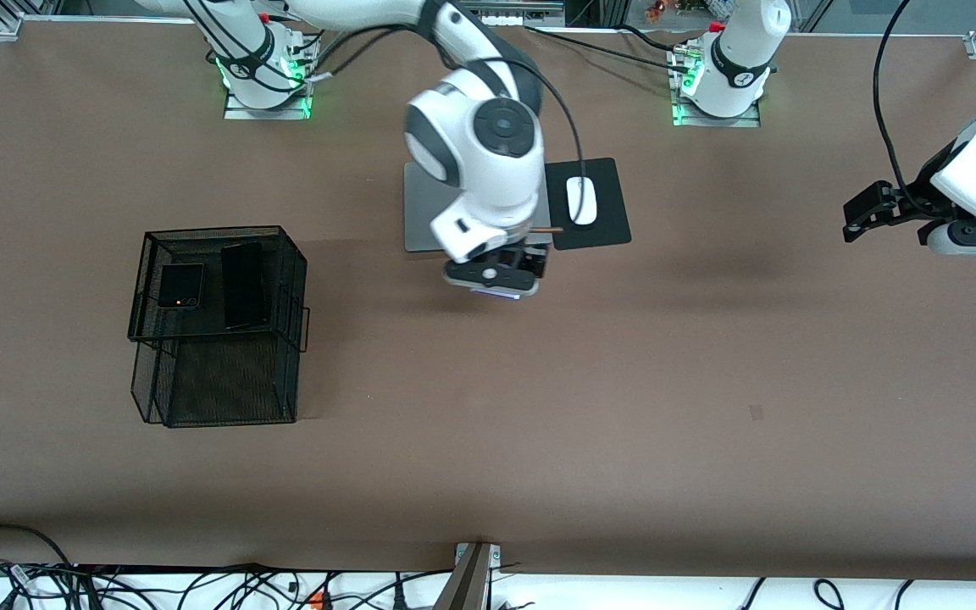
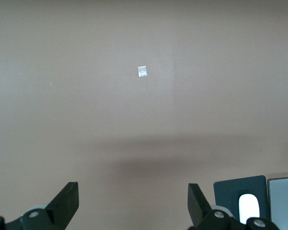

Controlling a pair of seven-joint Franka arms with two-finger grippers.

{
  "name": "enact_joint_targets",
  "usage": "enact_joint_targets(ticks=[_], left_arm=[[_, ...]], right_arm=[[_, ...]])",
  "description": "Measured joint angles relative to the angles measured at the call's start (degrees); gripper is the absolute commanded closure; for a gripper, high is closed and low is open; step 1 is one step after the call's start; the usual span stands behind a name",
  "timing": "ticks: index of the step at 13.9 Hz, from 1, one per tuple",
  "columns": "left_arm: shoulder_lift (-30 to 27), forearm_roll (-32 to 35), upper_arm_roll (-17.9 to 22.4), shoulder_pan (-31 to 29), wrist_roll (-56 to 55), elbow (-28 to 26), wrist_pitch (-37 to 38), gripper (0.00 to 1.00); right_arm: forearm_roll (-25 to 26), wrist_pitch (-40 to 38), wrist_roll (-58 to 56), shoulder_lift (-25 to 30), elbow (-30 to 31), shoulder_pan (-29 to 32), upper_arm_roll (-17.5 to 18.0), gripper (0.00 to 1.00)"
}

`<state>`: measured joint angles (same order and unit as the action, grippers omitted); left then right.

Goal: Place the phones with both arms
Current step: 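Carry the lavender phone with the right gripper over the organizer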

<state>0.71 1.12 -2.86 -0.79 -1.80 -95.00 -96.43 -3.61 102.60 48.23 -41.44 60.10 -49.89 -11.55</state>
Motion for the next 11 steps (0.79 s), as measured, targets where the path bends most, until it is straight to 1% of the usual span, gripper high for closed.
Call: enact_joint_targets(ticks=[2,3,6,8,9,10,11], left_arm=[[0.13,0.0,0.0,-0.15,0.0,0.03,0.0,0.0],[0.23,0.0,-0.02,-0.15,0.0,0.06,0.0,0.0],[0.41,0.0,-0.04,-0.18,-0.66,0.14,0.0,0.0],[0.42,0.0,-0.15,-0.17,-2.01,0.17,0.0,0.0],[0.42,0.0,-0.27,-0.16,-2.28,0.21,0.0,0.0],[0.42,0.0,-0.37,-0.15,-2.39,0.25,0.0,0.0],[0.42,0.0,-0.43,-0.14,-2.43,0.29,0.0,0.0]], right_arm=[[-0.17,-6.26,-7.49,3.57,0.41,4.62,-0.05,1.0],[-0.23,-7.67,-11.2,5.22,1.38,7.01,-0.09,1.0],[-0.31,-8.84,-23.25,9.89,6.26,15.11,-0.28,1.0],[-0.35,-9.79,-32.25,11.36,7.78,21.1,-0.12,1.0],[-0.35,-9.83,-37.0,11.58,8.03,24.52,0.6,1.0],[-0.34,-9.83,-41.16,11.7,8.15,28.62,2.43,1.0],[-0.16,-9.82,-44.66,11.73,8.17,33.39,5.23,1.0]])
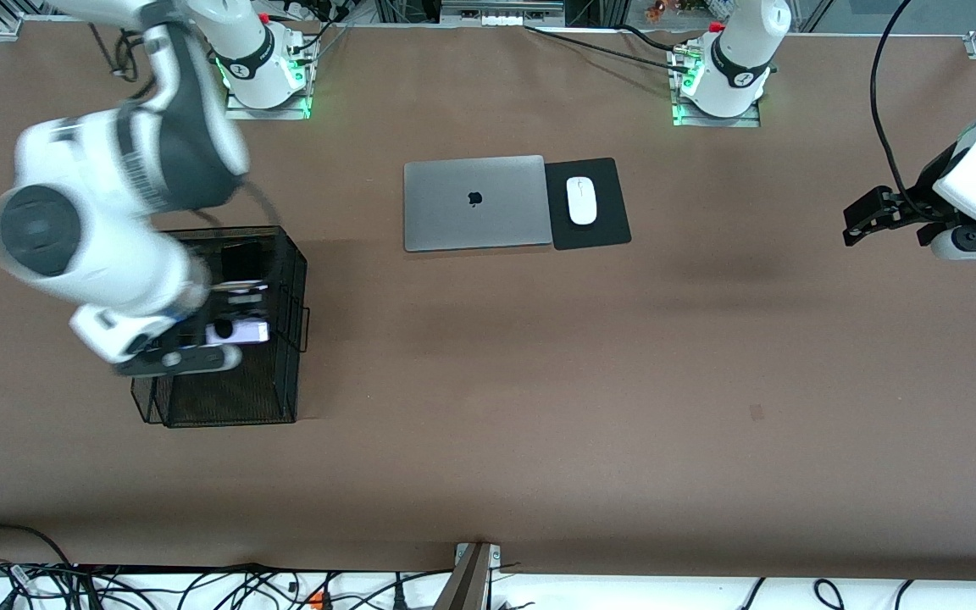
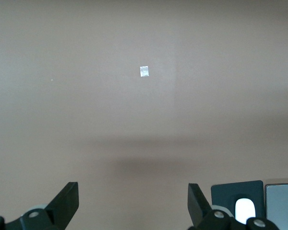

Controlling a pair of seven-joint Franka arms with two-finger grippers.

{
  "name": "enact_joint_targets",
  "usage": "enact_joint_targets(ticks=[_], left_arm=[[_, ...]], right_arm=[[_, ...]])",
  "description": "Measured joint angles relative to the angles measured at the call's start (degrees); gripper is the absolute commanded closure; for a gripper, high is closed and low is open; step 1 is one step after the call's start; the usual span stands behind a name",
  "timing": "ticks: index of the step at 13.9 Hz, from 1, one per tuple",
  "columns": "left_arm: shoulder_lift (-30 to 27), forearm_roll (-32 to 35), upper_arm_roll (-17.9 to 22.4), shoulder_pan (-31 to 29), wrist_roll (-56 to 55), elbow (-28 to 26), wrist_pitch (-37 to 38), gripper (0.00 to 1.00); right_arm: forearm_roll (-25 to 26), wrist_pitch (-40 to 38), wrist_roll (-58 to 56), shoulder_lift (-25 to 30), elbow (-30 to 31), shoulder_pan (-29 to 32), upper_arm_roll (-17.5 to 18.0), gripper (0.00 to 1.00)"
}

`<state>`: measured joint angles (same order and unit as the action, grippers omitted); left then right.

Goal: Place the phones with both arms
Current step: 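Carry the lavender phone with the right gripper over the organizer, then lower the lavender phone into the organizer and open the right gripper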

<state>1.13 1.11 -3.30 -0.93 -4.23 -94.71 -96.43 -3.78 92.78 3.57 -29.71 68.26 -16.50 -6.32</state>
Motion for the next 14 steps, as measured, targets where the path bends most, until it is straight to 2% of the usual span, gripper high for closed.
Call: enact_joint_targets(ticks=[3,6,8,12,14], left_arm=[[0.03,0.0,-0.13,0.08,-0.01,0.08,0.0,0.0],[0.03,0.0,-0.33,0.15,-0.02,0.13,0.0,0.0],[0.04,0.0,-0.36,0.15,-0.02,0.14,0.0,0.0],[0.06,0.0,-0.36,0.15,-0.02,0.17,0.0,0.0],[0.07,0.0,-0.36,0.15,-0.02,0.18,0.0,0.0]], right_arm=[[2.17,1.14,-6.74,-0.26,0.52,12.15,8.19,1.0],[3.76,7.04,-9.38,-3.17,1.55,19.52,14.09,1.0],[5.24,10.6,-9.53,-6.43,1.83,21.11,15.76,1.0],[5.87,17.84,-9.53,-11.53,2.73,20.97,16.62,1.0],[5.89,23.22,-9.53,-13.09,5.92,20.96,16.67,1.0]])
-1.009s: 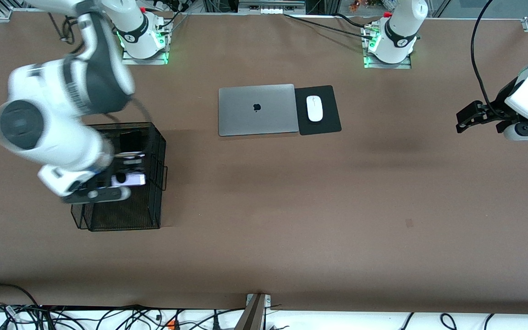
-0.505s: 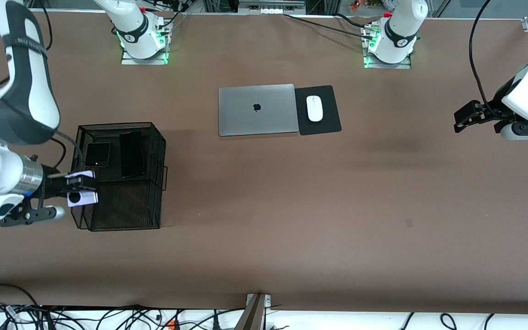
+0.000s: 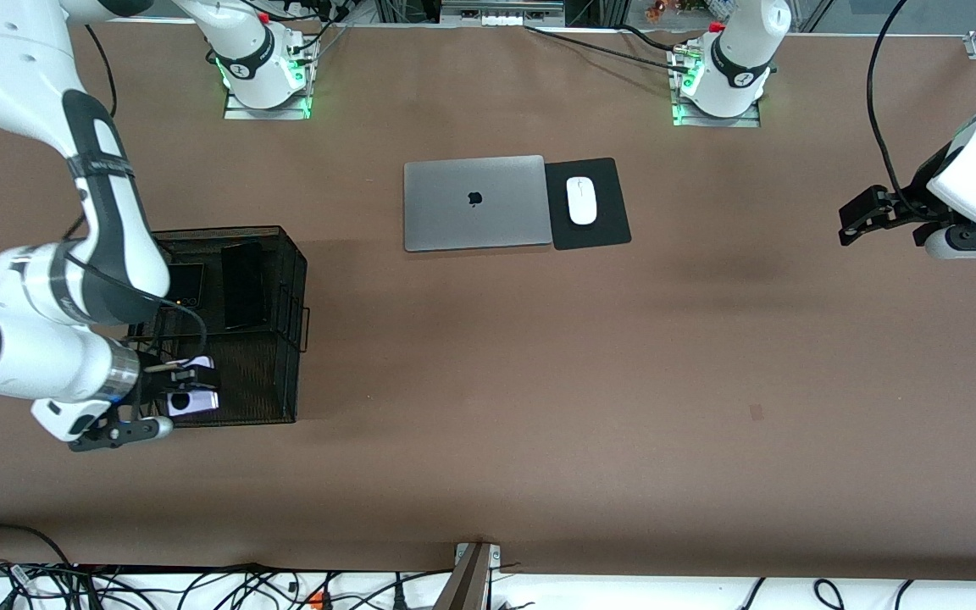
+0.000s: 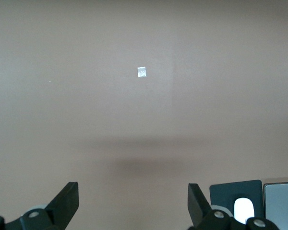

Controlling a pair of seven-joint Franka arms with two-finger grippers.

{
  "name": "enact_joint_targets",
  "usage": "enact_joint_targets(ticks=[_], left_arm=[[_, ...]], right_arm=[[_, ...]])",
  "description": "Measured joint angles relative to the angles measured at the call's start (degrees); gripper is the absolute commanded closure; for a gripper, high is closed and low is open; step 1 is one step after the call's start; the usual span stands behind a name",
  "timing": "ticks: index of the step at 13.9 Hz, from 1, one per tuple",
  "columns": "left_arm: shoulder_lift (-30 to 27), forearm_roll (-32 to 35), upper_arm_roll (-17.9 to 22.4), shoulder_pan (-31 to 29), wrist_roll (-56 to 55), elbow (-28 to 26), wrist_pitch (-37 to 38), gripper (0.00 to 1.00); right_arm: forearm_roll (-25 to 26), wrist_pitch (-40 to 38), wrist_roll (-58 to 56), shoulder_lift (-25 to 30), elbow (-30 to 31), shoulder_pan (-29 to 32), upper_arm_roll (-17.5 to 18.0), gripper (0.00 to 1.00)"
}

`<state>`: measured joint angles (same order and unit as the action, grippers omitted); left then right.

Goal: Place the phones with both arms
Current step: 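Lower the lavender phone into the organizer and open the right gripper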

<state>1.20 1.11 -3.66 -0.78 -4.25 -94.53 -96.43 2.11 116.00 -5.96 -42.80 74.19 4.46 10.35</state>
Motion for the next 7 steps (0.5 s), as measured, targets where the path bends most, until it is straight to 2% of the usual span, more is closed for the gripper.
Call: enact_joint_targets(ticks=[2,5,7], left_arm=[[0.0,0.0,0.0,0.0,0.0,0.0,0.0,0.0],[0.01,0.0,0.0,0.0,0.0,0.01,0.0,0.0],[0.01,0.0,0.0,0.0,0.0,0.01,0.0,0.0]], right_arm=[[0.01,4.47,0.04,-0.85,4.25,0.03,-0.02,1.0],[0.01,5.71,0.91,-1.0,6.74,0.07,-0.04,0.98],[0.01,5.71,1.28,-0.9,6.79,0.15,-0.04,0.01]])
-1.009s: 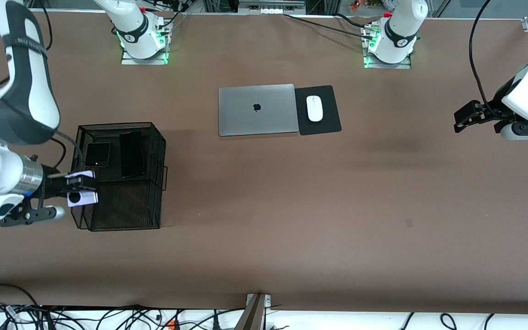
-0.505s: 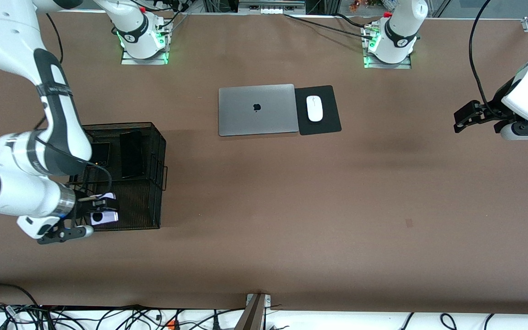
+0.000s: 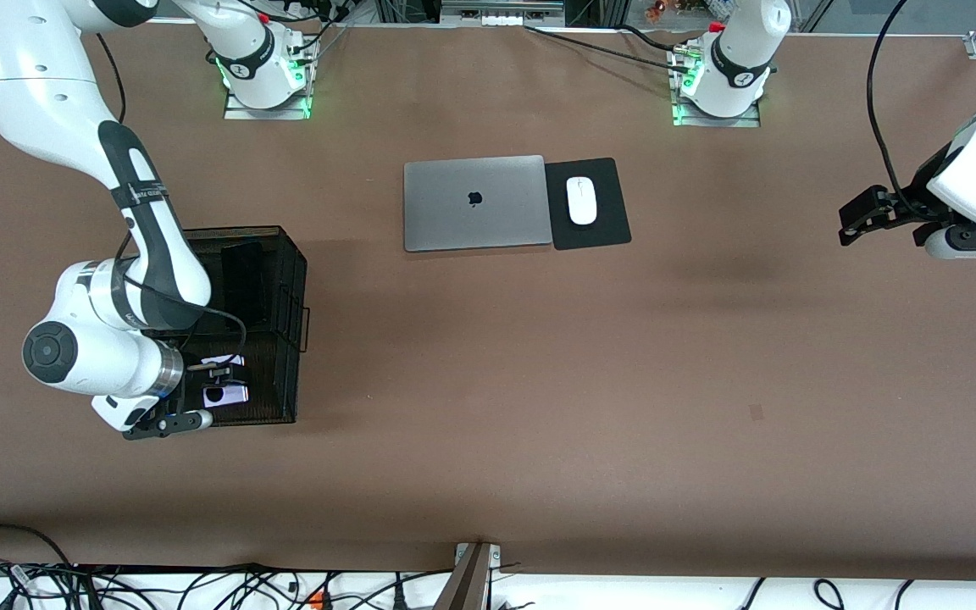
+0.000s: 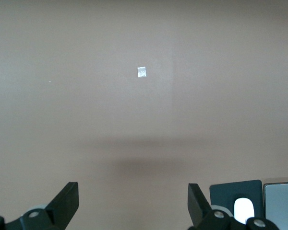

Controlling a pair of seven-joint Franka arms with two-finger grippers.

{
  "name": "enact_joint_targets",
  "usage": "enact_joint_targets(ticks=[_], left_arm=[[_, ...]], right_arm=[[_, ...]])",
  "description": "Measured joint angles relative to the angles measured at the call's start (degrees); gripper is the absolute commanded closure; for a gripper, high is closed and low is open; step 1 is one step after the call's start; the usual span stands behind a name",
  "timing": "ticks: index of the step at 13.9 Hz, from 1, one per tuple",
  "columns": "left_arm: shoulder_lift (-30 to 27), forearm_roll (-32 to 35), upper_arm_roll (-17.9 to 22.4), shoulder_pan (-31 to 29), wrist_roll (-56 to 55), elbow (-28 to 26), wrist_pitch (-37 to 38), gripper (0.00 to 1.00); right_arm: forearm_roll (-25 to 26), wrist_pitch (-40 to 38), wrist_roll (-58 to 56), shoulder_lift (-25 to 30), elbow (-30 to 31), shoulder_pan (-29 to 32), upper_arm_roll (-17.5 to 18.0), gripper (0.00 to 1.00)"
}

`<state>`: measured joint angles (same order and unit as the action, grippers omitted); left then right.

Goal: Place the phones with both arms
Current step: 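Lower the lavender phone into the organizer and open the right gripper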

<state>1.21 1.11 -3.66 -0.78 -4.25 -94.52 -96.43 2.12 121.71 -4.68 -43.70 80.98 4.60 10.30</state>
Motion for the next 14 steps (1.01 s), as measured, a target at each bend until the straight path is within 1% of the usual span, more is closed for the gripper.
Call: enact_joint_targets(ticks=[8,11,14], left_arm=[[0.0,0.0,0.0,-0.04,0.0,0.0,0.0,0.0],[0.0,0.0,0.07,-0.21,0.0,0.01,0.02,0.0],[0.01,0.0,0.09,-0.3,0.0,0.02,0.09,0.0]], right_arm=[[0.0,-0.01,1.22,0.9,-0.37,0.6,-0.27,0.0],[0.0,-6.4,1.34,4.74,-1.61,0.68,-0.79,0.0],[0.0,-16.66,4.01,12.08,-2.26,0.73,-0.93,0.0]])
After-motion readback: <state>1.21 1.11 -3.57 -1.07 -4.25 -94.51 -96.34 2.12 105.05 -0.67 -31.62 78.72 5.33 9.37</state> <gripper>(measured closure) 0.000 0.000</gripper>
